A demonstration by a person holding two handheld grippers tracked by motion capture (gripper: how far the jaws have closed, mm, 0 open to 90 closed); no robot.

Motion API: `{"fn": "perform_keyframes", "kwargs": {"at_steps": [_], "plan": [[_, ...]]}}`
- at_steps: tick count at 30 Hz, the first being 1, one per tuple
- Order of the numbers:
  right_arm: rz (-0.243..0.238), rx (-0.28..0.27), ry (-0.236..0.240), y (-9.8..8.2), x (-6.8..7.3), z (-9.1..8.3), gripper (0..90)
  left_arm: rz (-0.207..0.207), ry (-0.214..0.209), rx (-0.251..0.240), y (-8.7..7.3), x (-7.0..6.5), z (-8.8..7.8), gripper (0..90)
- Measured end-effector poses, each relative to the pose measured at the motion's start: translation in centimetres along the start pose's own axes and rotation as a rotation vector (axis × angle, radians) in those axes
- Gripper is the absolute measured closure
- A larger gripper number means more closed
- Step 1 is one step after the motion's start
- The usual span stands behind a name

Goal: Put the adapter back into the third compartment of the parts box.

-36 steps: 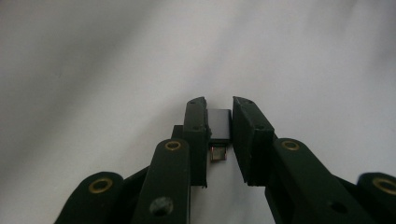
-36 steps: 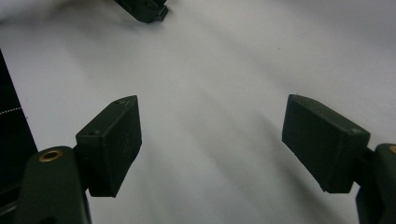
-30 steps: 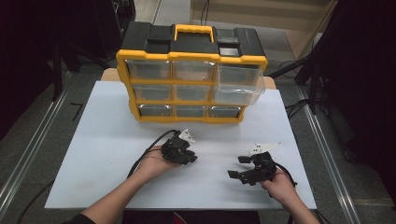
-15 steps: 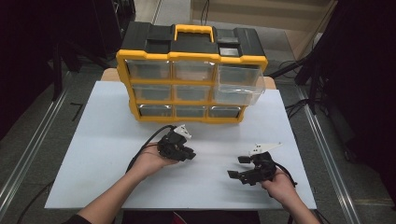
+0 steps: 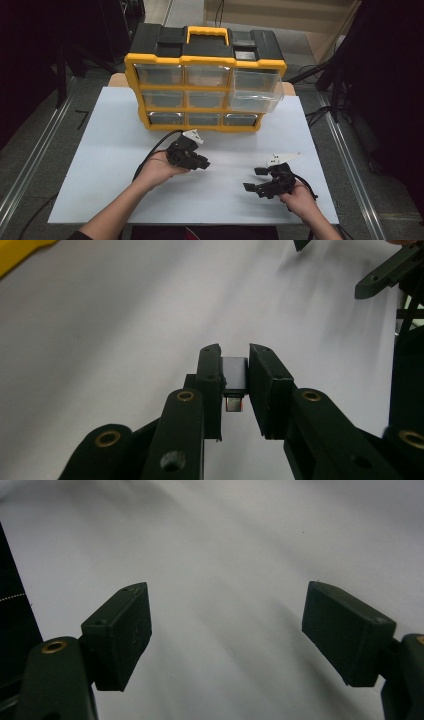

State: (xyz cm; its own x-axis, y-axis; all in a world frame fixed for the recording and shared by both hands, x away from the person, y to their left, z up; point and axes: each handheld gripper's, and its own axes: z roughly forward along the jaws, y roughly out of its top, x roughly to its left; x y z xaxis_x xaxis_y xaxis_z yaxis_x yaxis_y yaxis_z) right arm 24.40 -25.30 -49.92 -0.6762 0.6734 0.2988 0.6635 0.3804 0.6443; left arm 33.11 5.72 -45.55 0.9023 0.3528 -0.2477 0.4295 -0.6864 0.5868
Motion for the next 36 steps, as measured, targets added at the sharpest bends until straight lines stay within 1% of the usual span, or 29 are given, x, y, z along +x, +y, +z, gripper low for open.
{"fn": "perform_keyframes", "kwargs": {"at_steps": [1,3,6,10,11,12,15,16,17,20,21,26,27,28,29,30,31,32,34,36], "plan": [[-0.007,-0.002,0.0,0.0,0.0,0.0,18.0,0.005,0.004,0.004,0.1,0.0,-0.1,77.3],[-0.023,-0.006,-0.004,0.0,0.1,-0.1,18.1,-0.002,0.008,-0.001,0.2,0.0,-0.3,77.3],[-0.02,-0.012,-0.01,-0.1,0.1,-0.2,18.1,0.008,0.008,0.006,0.3,0.0,-0.6,77.3],[-0.014,-0.019,-0.013,-0.2,-0.1,-0.4,18.1,-0.001,-0.003,0.01,0.8,0.0,-1.0,77.7],[-0.013,-0.02,-0.015,-0.2,-0.1,-0.4,18.1,0.009,-0.001,0.015,1.0,0.0,-1.2,77.7],[-0.016,-0.021,-0.013,-0.2,-0.1,-0.3,18.1,0.008,-0.003,0.013,1.1,0.0,-1.4,77.7],[-0.028,-0.022,-0.009,-0.1,0.0,-0.3,18.1,0.04,-0.008,0.019,1.7,0.1,-2.1,77.7],[-0.029,-0.023,-0.007,-0.1,0.1,-0.3,18.0,0.04,-0.008,0.019,1.7,0.1,-2.1,77.7],[-0.028,-0.021,-0.009,-0.1,0.1,-0.3,18.1,0.053,-0.012,0.019,2.1,0.1,-2.5,77.7],[-0.027,-0.019,-0.008,-0.1,0.0,-0.2,18.1,0.062,-0.016,0.023,2.5,0.1,-2.9,77.7],[-0.026,-0.019,-0.009,-0.1,0.0,-0.2,18.1,0.077,-0.022,0.028,3.0,0.1,-3.3,77.7],[-0.023,-0.017,-0.006,-0.1,0.0,-0.2,18.1,0.117,-0.029,0.032,4.3,-0.2,-4.6,77.7],[-0.023,-0.017,-0.006,-0.1,0.0,-0.2,18.0,0.12,-0.03,0.032,4.4,-0.3,-4.7,77.7],[-0.024,-0.018,-0.005,-0.1,-0.1,-0.2,18.1,0.135,-0.028,0.039,4.7,-0.3,-4.9,77.7],[-0.024,-0.017,-0.004,-0.1,-0.1,-0.2,18.1,0.135,-0.028,0.039,4.7,-0.3,-4.9,77.7],[-0.022,-0.017,-0.003,0.0,0.0,-0.2,18.1,0.155,-0.015,0.034,5.0,-0.5,-5.1,77.7],[-0.021,-0.017,-0.003,0.0,0.0,-0.2,18.1,0.163,-0.019,0.03,5.2,-0.6,-5.3,77.7],[-0.021,-0.017,-0.003,0.0,0.0,-0.2,18.1,0.17,-0.027,0.032,5.4,-0.7,-5.4,77.7],[-0.022,-0.018,-0.004,0.0,0.0,-0.2,18.1,0.181,-0.028,0.042,5.7,-0.7,-5.6,77.7],[-0.022,-0.018,-0.004,-0.1,0.0,-0.2,18.1,0.184,-0.032,0.04,6.0,-0.8,-5.8,77.7]]}}
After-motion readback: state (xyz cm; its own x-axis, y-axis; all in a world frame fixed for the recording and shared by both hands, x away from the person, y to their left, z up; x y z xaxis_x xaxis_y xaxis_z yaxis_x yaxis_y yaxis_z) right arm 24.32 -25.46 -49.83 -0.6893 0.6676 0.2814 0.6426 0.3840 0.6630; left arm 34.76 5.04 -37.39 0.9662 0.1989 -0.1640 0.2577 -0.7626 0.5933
